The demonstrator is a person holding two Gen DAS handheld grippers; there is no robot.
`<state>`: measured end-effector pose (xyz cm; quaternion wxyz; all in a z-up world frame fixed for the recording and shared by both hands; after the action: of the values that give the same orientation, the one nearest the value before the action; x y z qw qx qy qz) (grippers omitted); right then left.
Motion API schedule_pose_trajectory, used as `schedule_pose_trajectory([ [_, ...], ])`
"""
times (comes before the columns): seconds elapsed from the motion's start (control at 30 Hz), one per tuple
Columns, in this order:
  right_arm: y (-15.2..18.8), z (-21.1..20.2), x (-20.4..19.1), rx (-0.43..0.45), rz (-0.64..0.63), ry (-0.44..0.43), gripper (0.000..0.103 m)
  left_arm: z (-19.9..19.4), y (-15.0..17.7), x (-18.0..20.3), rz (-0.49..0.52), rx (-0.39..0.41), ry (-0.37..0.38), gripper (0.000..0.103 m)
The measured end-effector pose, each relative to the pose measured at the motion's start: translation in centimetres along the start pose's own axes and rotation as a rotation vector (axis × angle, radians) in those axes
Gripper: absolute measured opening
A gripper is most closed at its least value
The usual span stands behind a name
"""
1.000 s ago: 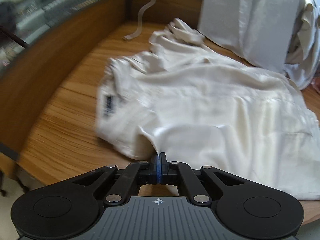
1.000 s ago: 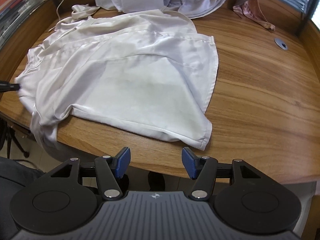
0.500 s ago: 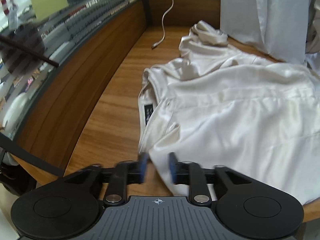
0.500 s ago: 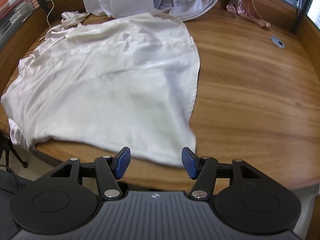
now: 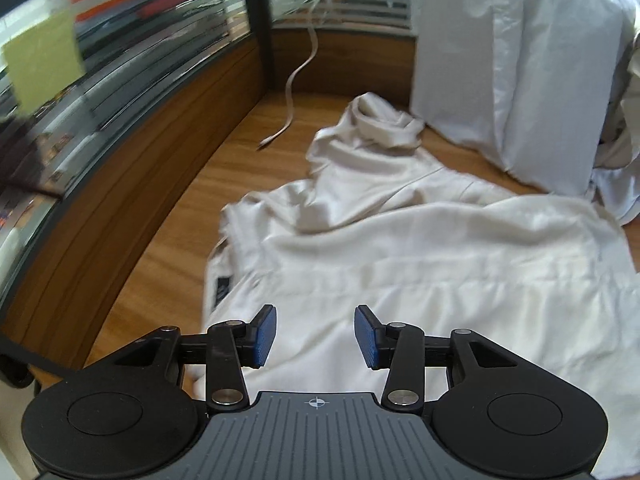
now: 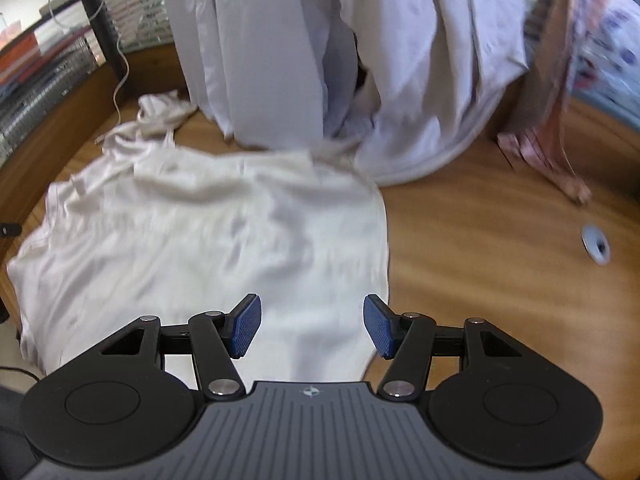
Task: Fold clothes
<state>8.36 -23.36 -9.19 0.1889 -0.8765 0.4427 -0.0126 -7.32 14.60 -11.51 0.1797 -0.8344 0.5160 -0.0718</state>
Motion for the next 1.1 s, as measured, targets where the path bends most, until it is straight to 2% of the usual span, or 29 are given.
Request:
schedule_pose_trajectory([
  [0.3, -11.2, 4.7, 1.9, 0.032, -0.029, 0.006, 0.063, 4.2, -6.0, 4.1, 0.046, -0.018, 0.024, 0.048],
  [0.4, -13.9, 7.4, 2.2, 0.015, -0.025, 0.002, 0.062, 6.2, -8.2, 5.1, 0.062, -0.032, 0.032, 0.048],
  [0.53, -16.8, 11.8, 2.1, -0.039, -0.068, 0.026, 0.054, 8.9, -11.0, 6.8, 0.091, -0.055, 0.04, 0.049],
  [0.6, -17.7, 13.8, 2.1, -0.067, -0.102, 0.043, 0.052, 10.2, -12.2, 7.7, 0.107, -0.066, 0.047, 0.049],
  [0.73, -19.2, 17.2, 2.0, -0.131, -0.163, 0.061, 0.034, 12.2, -14.1, 9.2, 0.142, -0.084, 0.063, 0.05],
  [0.97, -19.3, 18.8, 1.4, -0.193, -0.223, 0.039, 0.028, 13.1, -15.7, 10.2, 0.163, -0.083, 0.092, 0.051],
  [1.03, -18.9, 18.0, 1.5, -0.179, -0.215, 0.044, 0.002, 13.0, -15.8, 10.1, 0.155, -0.083, 0.096, 0.051],
  [1.1, -18.4, 17.3, 1.5, -0.166, -0.206, 0.05, 0.001, 12.8, -15.8, 10.0, 0.149, -0.08, 0.095, 0.051],
])
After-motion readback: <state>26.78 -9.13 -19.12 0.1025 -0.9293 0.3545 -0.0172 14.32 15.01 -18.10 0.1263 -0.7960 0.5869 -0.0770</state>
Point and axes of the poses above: each gripper's, at about its wrist camera, not at the fingertips, and z roughly the way its jaws point, x to its right, y to its underside, the point moved 3 cm from there along z, roughly the way its jaws point, and after that the axes turned 13 degrees about -x, right-handed, at the moved point
